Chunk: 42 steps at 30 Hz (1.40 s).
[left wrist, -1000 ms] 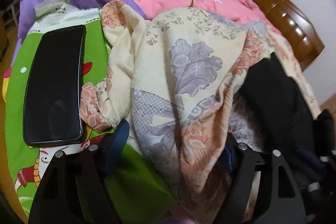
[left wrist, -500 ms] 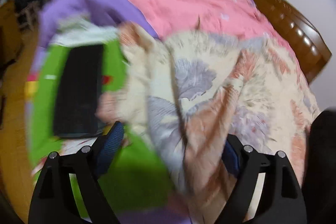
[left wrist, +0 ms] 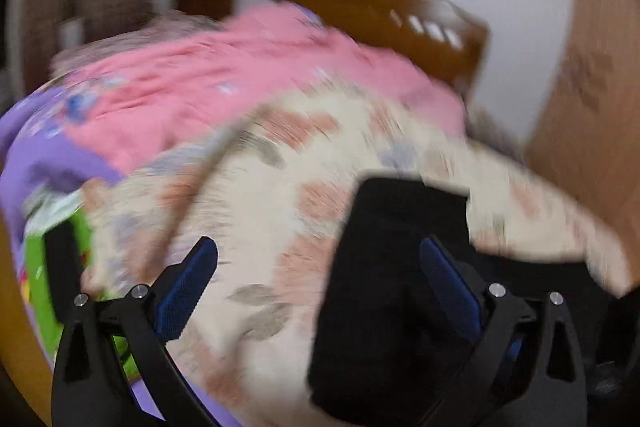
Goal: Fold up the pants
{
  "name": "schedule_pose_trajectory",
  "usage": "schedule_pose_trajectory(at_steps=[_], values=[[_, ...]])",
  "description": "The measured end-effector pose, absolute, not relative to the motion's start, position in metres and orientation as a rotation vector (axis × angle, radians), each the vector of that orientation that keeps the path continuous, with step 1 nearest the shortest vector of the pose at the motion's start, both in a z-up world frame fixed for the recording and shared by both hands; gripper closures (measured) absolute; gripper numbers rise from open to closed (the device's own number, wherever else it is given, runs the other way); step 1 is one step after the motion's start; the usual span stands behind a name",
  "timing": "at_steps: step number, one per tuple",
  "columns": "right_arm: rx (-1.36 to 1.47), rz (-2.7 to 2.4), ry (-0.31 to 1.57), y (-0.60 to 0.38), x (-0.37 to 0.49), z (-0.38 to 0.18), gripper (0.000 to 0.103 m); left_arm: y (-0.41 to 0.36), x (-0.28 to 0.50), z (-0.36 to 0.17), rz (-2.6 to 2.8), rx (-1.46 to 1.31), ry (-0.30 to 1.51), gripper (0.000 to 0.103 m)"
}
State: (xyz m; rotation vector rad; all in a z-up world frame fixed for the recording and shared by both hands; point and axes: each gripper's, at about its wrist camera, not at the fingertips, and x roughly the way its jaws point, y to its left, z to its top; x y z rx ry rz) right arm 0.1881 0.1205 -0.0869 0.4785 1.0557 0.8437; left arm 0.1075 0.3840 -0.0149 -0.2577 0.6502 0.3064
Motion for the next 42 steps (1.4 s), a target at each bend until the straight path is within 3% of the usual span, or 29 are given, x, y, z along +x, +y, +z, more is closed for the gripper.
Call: schedule_pose_trajectory(at_steps=[6, 9, 13, 22, 24, 27, 29, 33, 42], values=[[0.611, 0.910, 1.155, 0.156, 0.221, -0.092, 0.015, 0.382, 0.149, -0.048, 0.172, -0.218, 0.839, 0.003], [0.652, 0.923, 1.150, 0.163, 0.233, -0.094, 0.015, 0.389, 0.136, -0.062, 0.079, -0.290, 0.838, 0.006], [0.600, 0.894, 1.182, 0.175, 0.231, -0.096, 0.023, 0.387, 0.114, -0.075, -0.061, -0.313, 0.800, 0.011], [0.379, 0.882, 1.243, 0.202, 0.231, -0.089, 0.021, 0.378, 0.105, -0.088, -0.167, -0.318, 0.791, 0.011], [0.370, 0.926, 1.276, 0.218, 0.231, -0.090, 0.025, 0.375, 0.101, -0.093, -0.163, -0.313, 0.795, 0.011], [0.423, 0.933, 1.292, 0.233, 0.243, -0.096, 0.041, 0.373, 0.093, -0.096, -0.168, -0.330, 0.778, 0.011], [0.395, 0.897, 1.255, 0.234, 0.239, -0.097, 0.080, 0.368, 0.082, -0.088, -0.154, -0.304, 0.750, 0.011], [0.441, 0.953, 1.108, 0.222, 0.228, -0.071, 0.085, 0.357, 0.049, -0.069, -0.084, -0.236, 0.676, 0.008], [0.340, 1.070, 0.729, 0.173, 0.164, 0.076, 0.085, 0.331, 0.048, -0.071, 0.024, -0.227, 0.688, 0.006]])
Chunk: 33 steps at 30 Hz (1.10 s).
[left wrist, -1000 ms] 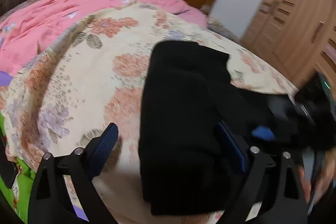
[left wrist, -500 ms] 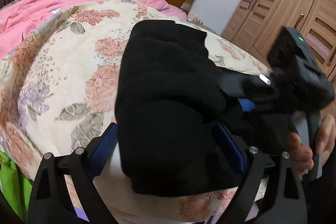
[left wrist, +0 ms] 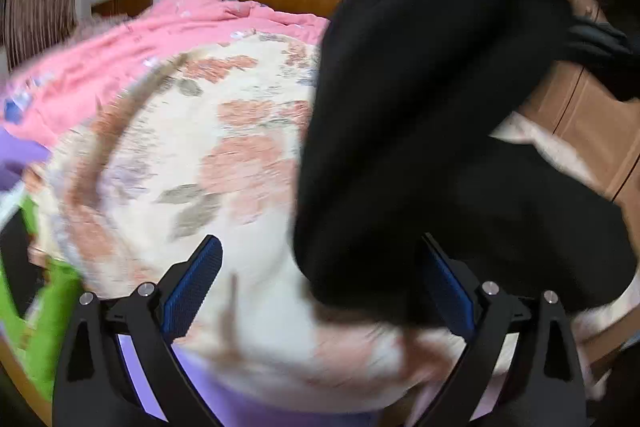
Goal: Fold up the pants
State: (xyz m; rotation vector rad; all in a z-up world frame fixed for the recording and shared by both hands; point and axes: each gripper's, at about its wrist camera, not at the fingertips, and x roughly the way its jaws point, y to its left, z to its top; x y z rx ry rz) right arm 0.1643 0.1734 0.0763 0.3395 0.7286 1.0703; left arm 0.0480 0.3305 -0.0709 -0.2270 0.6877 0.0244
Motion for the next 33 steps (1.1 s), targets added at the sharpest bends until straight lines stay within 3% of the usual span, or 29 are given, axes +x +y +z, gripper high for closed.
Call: schedule_pose_trajectory(at_steps=[3, 5, 10, 12, 22, 26, 33], values=[[0.318, 1.001, 0.625, 0.105, 0.145, 0.092, 0.085, 0.309, 0.061, -0.062, 0.018, -0.210, 0.653, 0.006], [0.315, 0.920, 0.641, 0.070, 0.144, 0.073, 0.085, 0.291, 0.070, -0.062, 0.040, -0.164, 0.667, 0.006], [0.407, 0.634, 0.933, -0.015, 0.172, -0.064, 0.085, 0.260, 0.087, -0.088, 0.092, -0.098, 0.759, 0.006], [0.566, 0.644, 0.948, -0.034, 0.171, -0.103, 0.085, 0.251, 0.088, -0.097, 0.099, -0.090, 0.799, 0.006], [0.505, 0.634, 0.724, -0.067, 0.135, -0.063, 0.085, 0.226, 0.070, -0.078, 0.121, 0.034, 0.743, 0.006], [0.544, 0.581, 0.852, -0.073, 0.148, -0.113, 0.085, 0.213, 0.079, -0.091, 0.123, 0.090, 0.775, 0.003], [0.563, 0.642, 0.787, -0.070, 0.146, -0.079, 0.085, 0.238, 0.075, -0.085, 0.183, -0.024, 0.728, 0.009]])
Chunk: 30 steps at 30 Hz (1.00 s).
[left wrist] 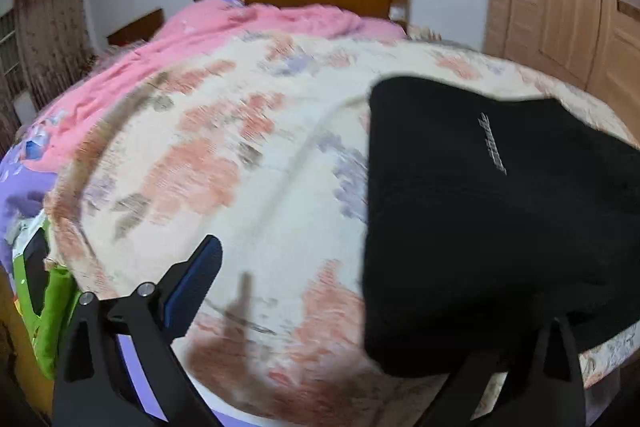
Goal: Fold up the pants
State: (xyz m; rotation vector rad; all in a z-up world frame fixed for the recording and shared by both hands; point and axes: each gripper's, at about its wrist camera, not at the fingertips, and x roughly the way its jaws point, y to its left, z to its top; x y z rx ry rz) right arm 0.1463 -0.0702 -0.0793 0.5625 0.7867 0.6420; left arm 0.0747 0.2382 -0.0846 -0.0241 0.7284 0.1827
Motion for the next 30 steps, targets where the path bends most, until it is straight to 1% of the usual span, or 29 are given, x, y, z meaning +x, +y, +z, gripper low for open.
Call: schedule_pose_trajectory(at_steps=[4, 6, 7, 9, 10, 12, 13, 14, 15, 16, 17, 19, 21, 23, 25, 26, 28, 30], values=[[0.533, 0.702, 0.760, -0.055, 0.144, -0.063, 0.085, 0.272, 0.070, -0.080, 0.194, -0.259, 0.675, 0.009], [0.490, 0.703, 0.772, -0.048, 0.144, -0.069, 0.085, 0.278, 0.068, -0.085, 0.210, -0.315, 0.671, 0.009], [0.483, 0.688, 0.800, -0.053, 0.150, -0.074, 0.085, 0.279, 0.068, -0.092, 0.222, -0.324, 0.683, 0.009], [0.528, 0.658, 0.889, -0.060, 0.160, -0.105, 0.085, 0.277, 0.070, -0.104, 0.237, -0.306, 0.716, 0.008], [0.547, 0.662, 0.896, -0.064, 0.156, -0.110, 0.086, 0.272, 0.067, -0.106, 0.255, -0.249, 0.702, 0.007], [0.531, 0.655, 0.901, -0.068, 0.154, -0.106, 0.085, 0.271, 0.067, -0.106, 0.246, -0.242, 0.710, 0.007], [0.521, 0.642, 0.907, -0.069, 0.155, -0.103, 0.078, 0.272, 0.069, -0.104, 0.230, -0.233, 0.732, 0.007], [0.518, 0.636, 0.917, -0.070, 0.154, -0.099, 0.070, 0.272, 0.070, -0.101, 0.214, -0.216, 0.745, 0.007], [0.498, 0.608, 0.931, -0.074, 0.153, -0.094, 0.065, 0.271, 0.068, -0.100, 0.206, -0.192, 0.751, 0.007], [0.478, 0.581, 0.931, -0.077, 0.149, -0.092, 0.058, 0.267, 0.064, -0.095, 0.196, -0.131, 0.762, 0.007], [0.440, 0.542, 0.898, -0.084, 0.144, -0.083, 0.057, 0.263, 0.059, -0.091, 0.191, -0.077, 0.765, 0.007], [0.348, 0.467, 0.822, -0.093, 0.134, -0.066, 0.057, 0.253, 0.042, -0.079, 0.204, 0.071, 0.758, 0.006], [0.249, 0.437, 0.736, -0.094, 0.123, -0.043, 0.057, 0.248, 0.028, -0.069, 0.221, 0.151, 0.752, 0.006], [0.212, 0.461, 0.696, -0.087, 0.120, -0.032, 0.056, 0.243, 0.018, -0.053, 0.221, 0.179, 0.737, 0.006], [0.162, 0.489, 0.680, -0.072, 0.119, -0.027, 0.054, 0.242, 0.014, -0.034, 0.233, 0.173, 0.712, 0.002], [0.124, 0.493, 0.681, -0.062, 0.120, -0.028, 0.054, 0.244, 0.015, -0.025, 0.222, 0.149, 0.707, 0.002], [0.068, 0.524, 0.701, -0.042, 0.125, -0.031, 0.054, 0.252, 0.015, 0.001, 0.125, -0.006, 0.663, 0.002], [0.034, 0.552, 0.728, -0.024, 0.130, -0.040, 0.054, 0.248, 0.030, 0.027, 0.047, -0.100, 0.614, 0.002]])
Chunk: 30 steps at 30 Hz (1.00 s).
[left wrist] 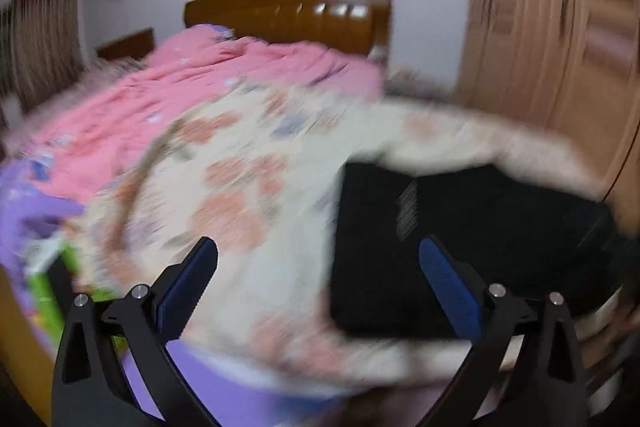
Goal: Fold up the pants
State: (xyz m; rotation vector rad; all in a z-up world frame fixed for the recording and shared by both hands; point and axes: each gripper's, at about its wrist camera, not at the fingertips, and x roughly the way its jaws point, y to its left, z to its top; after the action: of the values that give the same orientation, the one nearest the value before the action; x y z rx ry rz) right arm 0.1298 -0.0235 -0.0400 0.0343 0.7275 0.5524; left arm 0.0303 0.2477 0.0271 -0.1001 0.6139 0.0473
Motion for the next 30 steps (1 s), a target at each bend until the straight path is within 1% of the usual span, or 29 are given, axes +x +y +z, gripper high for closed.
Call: schedule_pose_trajectory(at_steps=[2, 3, 4, 5, 6, 7, 10, 11, 12, 13, 15, 18, 21, 22, 24, 26, 30], values=[[-0.001, 0.563, 0.756, -0.006, 0.135, -0.047, 0.054, 0.228, 0.057, 0.037, -0.038, -0.097, 0.614, 0.002], [-0.021, 0.561, 0.760, -0.001, 0.137, -0.049, 0.053, 0.216, 0.077, 0.035, -0.100, -0.096, 0.652, 0.002], [-0.060, 0.548, 0.767, 0.005, 0.137, -0.053, 0.049, 0.203, 0.100, 0.027, -0.153, -0.096, 0.709, 0.002], [-0.095, 0.533, 0.775, 0.010, 0.134, -0.053, 0.041, 0.186, 0.129, 0.010, -0.193, -0.086, 0.774, 0.002], [-0.131, 0.518, 0.791, 0.012, 0.135, -0.060, 0.038, 0.176, 0.149, -0.003, -0.199, -0.057, 0.821, 0.002], [-0.159, 0.516, 0.819, 0.009, 0.136, -0.069, 0.036, 0.168, 0.166, -0.019, -0.184, -0.019, 0.868, 0.002], [-0.153, 0.565, 0.783, -0.002, 0.129, -0.076, 0.033, 0.164, 0.200, -0.065, -0.075, 0.065, 0.965, 0.002], [-0.146, 0.574, 0.782, -0.004, 0.128, -0.076, 0.033, 0.169, 0.204, -0.077, -0.052, 0.071, 0.987, 0.001], [-0.140, 0.579, 0.780, -0.005, 0.127, -0.077, 0.033, 0.176, 0.204, -0.082, -0.076, 0.031, 0.962, 0.001], [-0.141, 0.579, 0.779, -0.005, 0.127, -0.077, 0.032, 0.184, 0.200, -0.082, -0.085, -0.006, 0.933, 0.001], [-0.148, 0.573, 0.788, -0.005, 0.126, -0.076, 0.032, 0.182, 0.195, -0.083, -0.069, 0.026, 0.922, 0.001], [-0.135, 0.531, 0.814, -0.007, 0.124, -0.067, 0.026, 0.184, 0.192, -0.085, -0.062, 0.020, 0.911, 0.001], [-0.174, 0.495, 0.748, -0.006, 0.114, -0.057, 0.021, 0.185, 0.193, -0.085, -0.062, 0.012, 0.905, 0.001], [-0.193, 0.494, 0.735, -0.005, 0.112, -0.057, 0.017, 0.186, 0.193, -0.085, -0.063, 0.010, 0.901, 0.001], [-0.202, 0.510, 0.794, -0.003, 0.118, -0.072, 0.016, 0.185, 0.191, -0.084, -0.064, 0.006, 0.897, 0.001], [-0.137, 0.539, 0.842, -0.011, 0.126, -0.084, 0.013, 0.185, 0.191, -0.084, -0.065, 0.006, 0.895, 0.001], [-0.110, 0.552, 0.847, -0.018, 0.124, -0.080, 0.013, 0.185, 0.190, -0.084, -0.069, -0.002, 0.891, 0.001]])
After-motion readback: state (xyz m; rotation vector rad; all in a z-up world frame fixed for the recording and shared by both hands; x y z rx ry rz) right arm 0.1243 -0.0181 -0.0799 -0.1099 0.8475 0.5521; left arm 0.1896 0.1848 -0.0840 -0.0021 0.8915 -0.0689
